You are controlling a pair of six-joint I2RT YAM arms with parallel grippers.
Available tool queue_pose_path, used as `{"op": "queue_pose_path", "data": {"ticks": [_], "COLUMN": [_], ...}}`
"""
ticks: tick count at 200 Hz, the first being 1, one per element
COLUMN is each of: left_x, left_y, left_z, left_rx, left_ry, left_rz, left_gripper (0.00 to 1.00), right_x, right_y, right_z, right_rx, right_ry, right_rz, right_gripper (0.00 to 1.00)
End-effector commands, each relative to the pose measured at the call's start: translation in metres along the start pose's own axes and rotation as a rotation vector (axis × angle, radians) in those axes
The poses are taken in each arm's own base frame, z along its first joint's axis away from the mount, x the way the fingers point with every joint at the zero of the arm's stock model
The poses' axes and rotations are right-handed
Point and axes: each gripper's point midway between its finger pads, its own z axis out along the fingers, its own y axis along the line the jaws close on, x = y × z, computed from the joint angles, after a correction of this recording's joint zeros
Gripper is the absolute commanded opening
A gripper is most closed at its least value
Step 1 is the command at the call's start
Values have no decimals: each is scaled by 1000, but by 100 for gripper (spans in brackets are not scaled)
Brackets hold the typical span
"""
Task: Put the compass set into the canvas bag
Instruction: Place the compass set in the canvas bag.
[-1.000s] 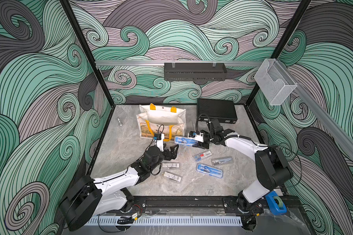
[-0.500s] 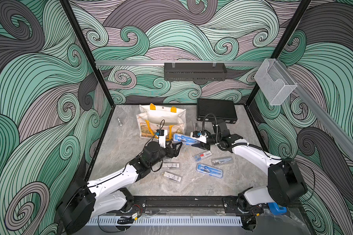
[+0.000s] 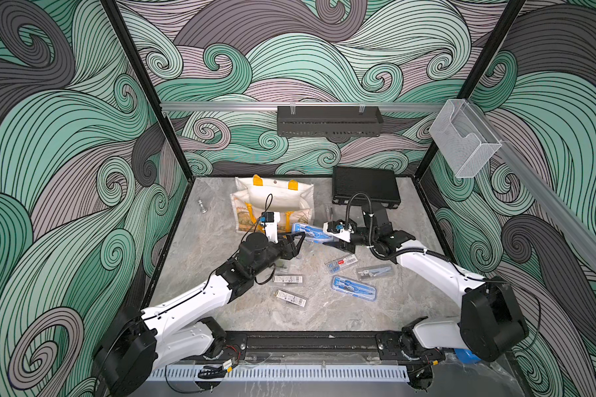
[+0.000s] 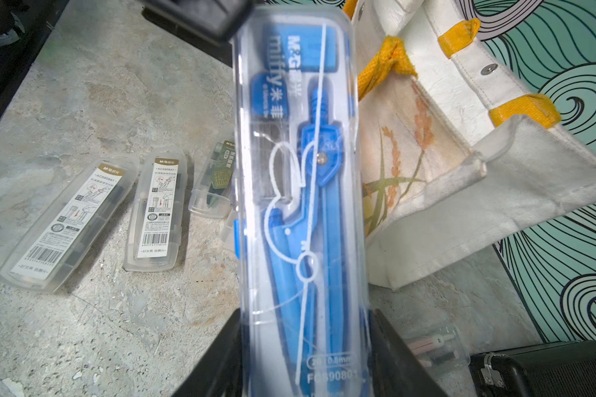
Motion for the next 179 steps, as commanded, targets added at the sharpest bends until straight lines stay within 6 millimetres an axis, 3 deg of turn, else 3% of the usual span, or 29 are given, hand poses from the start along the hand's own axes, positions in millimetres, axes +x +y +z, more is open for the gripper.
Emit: {"op": "queue_pose_path", "data": {"ticks": [1,101,179], "left_x": [-15,-22,-22], "left_y": [-14,-23,-23], "left_z": [2,3,3], "left_rx": [40,63,68], "left_ry": [-18,-16,-25], "left_rz": [-17,-27,-28], "left_gripper": [56,32,7], "right_x": [-15,-24,-25], "right_y": [3,5,7], "right_z": [-4,-11,-11], "right_rx": [-1,20,15], "right_ry": [-59,-90,-96], "right_rz": [-29,-57,-58], "right_gripper": [51,51,51]}}
